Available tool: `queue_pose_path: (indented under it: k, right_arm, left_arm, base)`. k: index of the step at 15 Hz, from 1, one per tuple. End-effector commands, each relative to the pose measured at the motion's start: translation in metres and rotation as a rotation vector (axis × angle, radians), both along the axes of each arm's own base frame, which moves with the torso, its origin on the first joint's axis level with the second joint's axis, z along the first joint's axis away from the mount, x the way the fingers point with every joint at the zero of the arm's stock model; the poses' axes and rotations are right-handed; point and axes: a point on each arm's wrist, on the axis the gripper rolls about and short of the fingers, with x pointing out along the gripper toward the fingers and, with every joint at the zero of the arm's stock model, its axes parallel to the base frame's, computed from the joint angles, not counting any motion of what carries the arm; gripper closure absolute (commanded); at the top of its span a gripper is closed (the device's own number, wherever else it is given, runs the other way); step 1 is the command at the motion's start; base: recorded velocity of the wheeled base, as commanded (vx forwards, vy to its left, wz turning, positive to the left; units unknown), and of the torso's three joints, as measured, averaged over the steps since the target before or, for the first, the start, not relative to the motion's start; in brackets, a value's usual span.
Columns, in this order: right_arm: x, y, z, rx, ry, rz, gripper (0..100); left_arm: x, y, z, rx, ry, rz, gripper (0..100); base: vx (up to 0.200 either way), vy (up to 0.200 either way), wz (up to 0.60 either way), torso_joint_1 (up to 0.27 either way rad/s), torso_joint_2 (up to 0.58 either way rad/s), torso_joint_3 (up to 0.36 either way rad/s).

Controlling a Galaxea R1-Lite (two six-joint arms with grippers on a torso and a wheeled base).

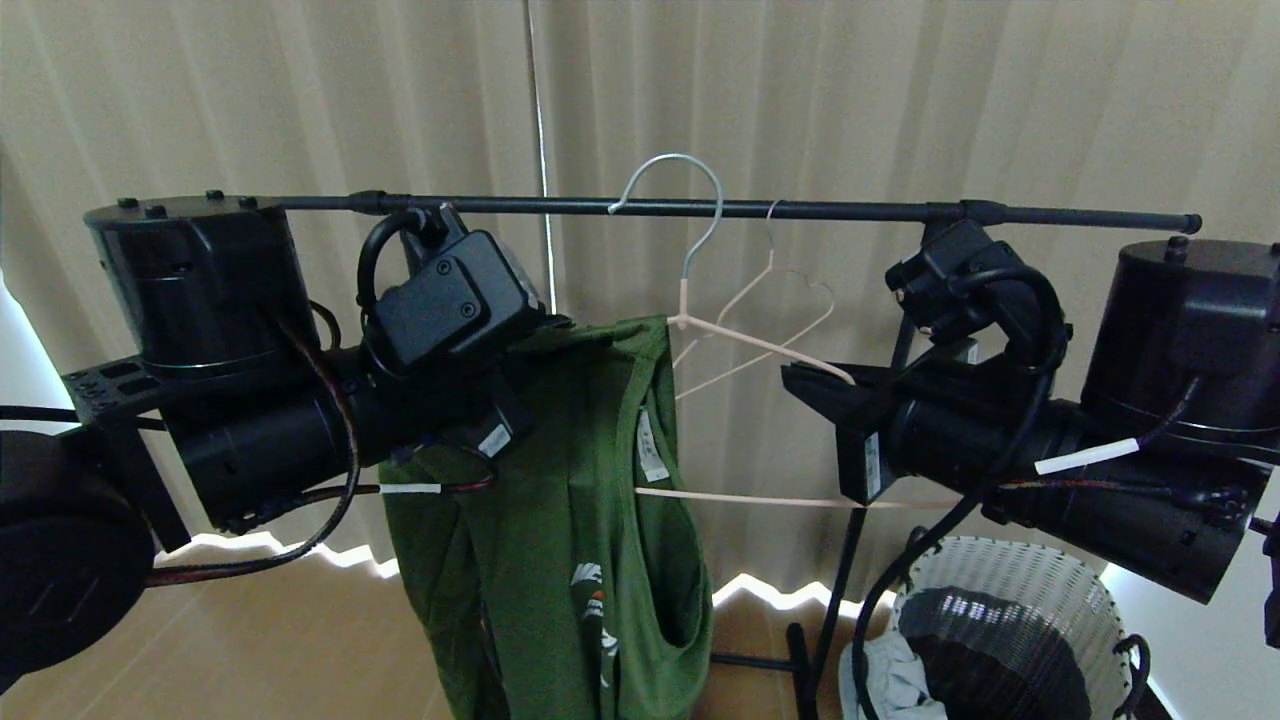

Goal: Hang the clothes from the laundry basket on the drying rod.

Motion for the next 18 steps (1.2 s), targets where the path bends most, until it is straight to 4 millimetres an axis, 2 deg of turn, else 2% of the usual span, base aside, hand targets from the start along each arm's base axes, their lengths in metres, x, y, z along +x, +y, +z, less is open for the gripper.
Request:
queue_pose_path:
  k: [1,4,5,11,14,16,18]
  right_arm:
    - [0.002,0.001,-0.001,-0.003,0.002,0.0,100]
    - [0.002,0.002,0.001,-0.001,-0.004,-0.001,100]
    - [0.002,0.001,0.001,-0.001,-0.004,-0.001,0]
    - [0.004,-0.003,0.006,0.028,-0.039,-0.024,0]
    - [0.005,-0.008,0.009,0.037,-0.05,-0.04,0]
    - [0.003,-0.013,0.003,0.023,-0.034,-0.05,0]
    - [0.001,-0.015,-0.01,-0.004,0.001,-0.048,0]
  left_arm:
    - [-0.003,0.002,-0.004,0.006,0.012,0.003,100]
    - [0.002,0.01,-0.004,-0.003,-0.004,0.038,100]
    - [0.004,0.012,-0.004,-0.007,-0.008,0.051,100]
    - [0.008,0.022,-0.005,0.0,-0.007,0.158,100]
    - [0.012,0.032,-0.006,-0.021,0.011,0.333,100]
    - [0.016,0.04,-0.007,-0.046,0.024,0.436,100]
    - [0.018,0.042,-0.007,-0.099,0.053,0.464,100]
  base:
    - [0.0,0.0,0.0,0.0,0.0,0.0]
    - [0.0,0.0,0.0,0.0,0.0,0.0]
    - [0.0,0.0,0.0,0.0,0.0,0.0]
    - [0.0,0.0,0.0,0.0,0.0,0.0]
    - [0.0,0.0,0.0,0.0,0.0,0.0]
    - [0.0,0.0,0.0,0.0,0.0,0.0]
    - [0.0,0.0,0.0,0.0,0.0,0.0]
